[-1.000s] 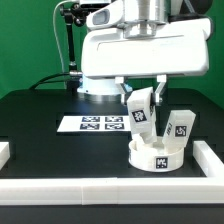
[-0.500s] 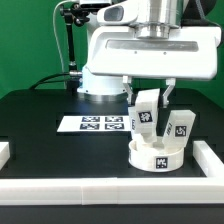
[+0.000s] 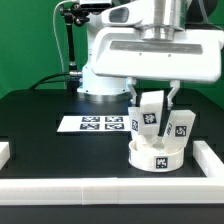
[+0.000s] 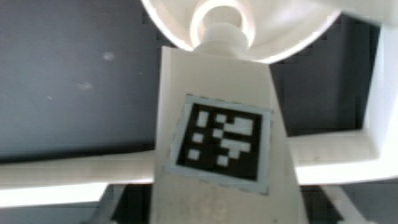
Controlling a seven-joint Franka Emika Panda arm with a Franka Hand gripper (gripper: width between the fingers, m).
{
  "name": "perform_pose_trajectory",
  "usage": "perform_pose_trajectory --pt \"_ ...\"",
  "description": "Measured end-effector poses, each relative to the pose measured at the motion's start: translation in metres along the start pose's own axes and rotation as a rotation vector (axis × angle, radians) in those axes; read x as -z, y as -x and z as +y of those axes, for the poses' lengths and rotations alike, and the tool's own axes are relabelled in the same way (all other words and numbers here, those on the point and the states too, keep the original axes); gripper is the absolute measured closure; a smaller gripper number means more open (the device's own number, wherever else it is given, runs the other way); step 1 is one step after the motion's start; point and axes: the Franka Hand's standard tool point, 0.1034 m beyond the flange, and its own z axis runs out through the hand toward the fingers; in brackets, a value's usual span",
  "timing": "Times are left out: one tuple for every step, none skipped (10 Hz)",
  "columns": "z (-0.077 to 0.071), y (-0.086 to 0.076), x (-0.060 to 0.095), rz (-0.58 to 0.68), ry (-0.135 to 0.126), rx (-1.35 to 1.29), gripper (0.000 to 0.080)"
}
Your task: Assemble stool
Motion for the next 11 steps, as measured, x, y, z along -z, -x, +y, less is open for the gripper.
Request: perform_pose_trajectory --pt "-0.0032 0.0019 -0.0017 0.000 0.005 0.055 0.0472" --pt "-0.0037 0.0028 -0.0034 0.000 0.005 0.067 0.0472" --pt "-0.0035 0.0025 -0.0033 0.001 0.005 0.065 0.0472" --pt "-0.0044 0.0012 -0.0034 0.019 0.002 0.067 0.0472" --pt "-0.0045 0.0004 -0.0036 0.027 0.001 0.068 0.0472" --pt "-0.0050 -0.0014 -0.0036 0.057 -0.002 0.073 0.0472" --pt "-0.0047 -0.0010 -0.0034 0.082 -0.004 0.110 0.0472" --pt "-0.0037 -0.0021 -0.0016 0.087 -0.003 0.154 0.0472" --pt "-0.0021 -0.0039 0.0010 0.096 -0.003 0.194 0.0472" --pt "0.0019 -0.0055 0.0015 0.101 0.002 0.246 0.0472" --pt "0.0016 -0.0048 0.0007 0.100 0.001 0.241 0.0472"
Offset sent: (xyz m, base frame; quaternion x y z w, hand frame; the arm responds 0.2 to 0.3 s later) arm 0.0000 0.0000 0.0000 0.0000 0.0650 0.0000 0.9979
